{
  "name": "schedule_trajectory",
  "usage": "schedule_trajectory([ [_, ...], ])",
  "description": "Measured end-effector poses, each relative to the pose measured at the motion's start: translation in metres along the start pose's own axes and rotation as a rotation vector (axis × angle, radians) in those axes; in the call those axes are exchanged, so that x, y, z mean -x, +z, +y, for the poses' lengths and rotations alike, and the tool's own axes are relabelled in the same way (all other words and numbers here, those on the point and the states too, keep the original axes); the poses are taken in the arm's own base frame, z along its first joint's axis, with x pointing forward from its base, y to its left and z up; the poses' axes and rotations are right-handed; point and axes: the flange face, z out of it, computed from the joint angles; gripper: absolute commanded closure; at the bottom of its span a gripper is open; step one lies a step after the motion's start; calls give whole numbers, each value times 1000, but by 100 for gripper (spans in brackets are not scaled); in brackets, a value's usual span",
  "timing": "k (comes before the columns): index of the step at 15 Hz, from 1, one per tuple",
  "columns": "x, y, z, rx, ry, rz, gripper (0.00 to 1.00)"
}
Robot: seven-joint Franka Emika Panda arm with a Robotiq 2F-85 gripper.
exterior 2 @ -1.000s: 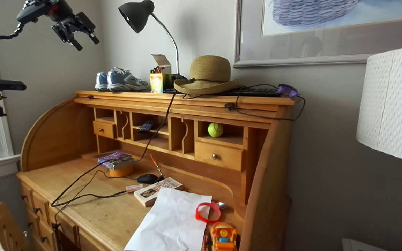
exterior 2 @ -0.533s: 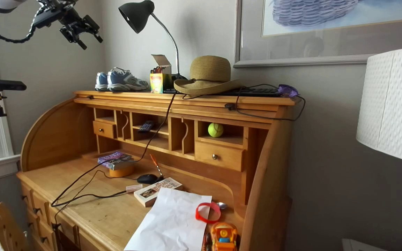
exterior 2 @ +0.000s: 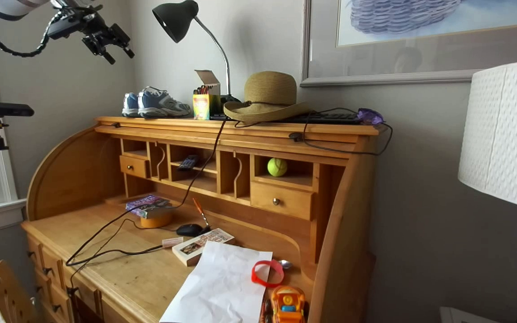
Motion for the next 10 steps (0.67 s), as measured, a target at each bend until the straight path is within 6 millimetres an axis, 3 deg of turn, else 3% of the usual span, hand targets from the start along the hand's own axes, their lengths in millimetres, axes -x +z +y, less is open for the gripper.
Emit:
schedule_trajectory([
  [4,-7,39,-21,-27,51,-16,0],
  [10,-27,108,-31,60,73,-39,0],
])
